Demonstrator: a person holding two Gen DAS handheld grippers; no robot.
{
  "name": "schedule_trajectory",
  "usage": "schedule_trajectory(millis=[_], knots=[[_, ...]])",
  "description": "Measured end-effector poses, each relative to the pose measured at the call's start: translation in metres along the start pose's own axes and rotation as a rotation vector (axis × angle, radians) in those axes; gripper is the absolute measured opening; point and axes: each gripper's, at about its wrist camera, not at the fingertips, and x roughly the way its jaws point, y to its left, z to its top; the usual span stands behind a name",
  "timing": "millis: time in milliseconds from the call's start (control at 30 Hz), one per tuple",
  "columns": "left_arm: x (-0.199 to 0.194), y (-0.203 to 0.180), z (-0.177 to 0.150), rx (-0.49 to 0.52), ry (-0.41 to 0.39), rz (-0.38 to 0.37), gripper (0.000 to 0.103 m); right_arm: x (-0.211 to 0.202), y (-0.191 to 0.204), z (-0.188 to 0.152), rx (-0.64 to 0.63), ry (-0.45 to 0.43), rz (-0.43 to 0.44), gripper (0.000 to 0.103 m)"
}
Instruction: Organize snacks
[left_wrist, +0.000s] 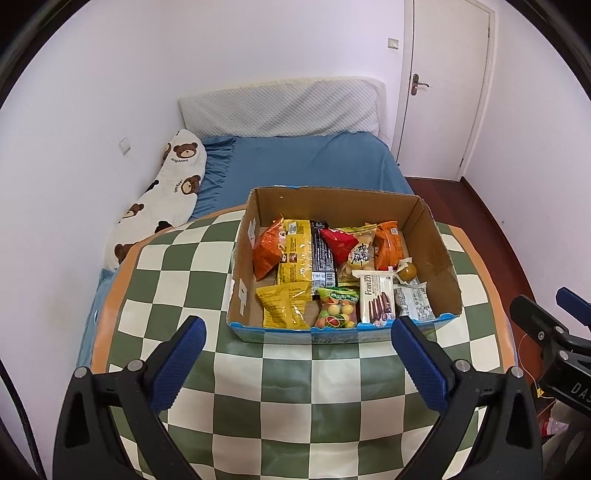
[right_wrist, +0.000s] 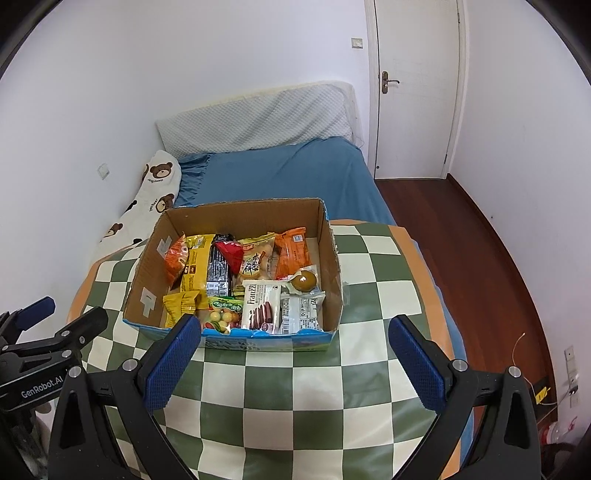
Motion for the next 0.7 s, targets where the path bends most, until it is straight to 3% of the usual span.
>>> schedule_trajectory(millis=[700], knots=[[-0.011, -0.005, -0.001, 0.01, -0.017, -0.016, 0.103, 0.001, 0.001, 0.001, -0.014, -0.001, 0.0, 0.103]])
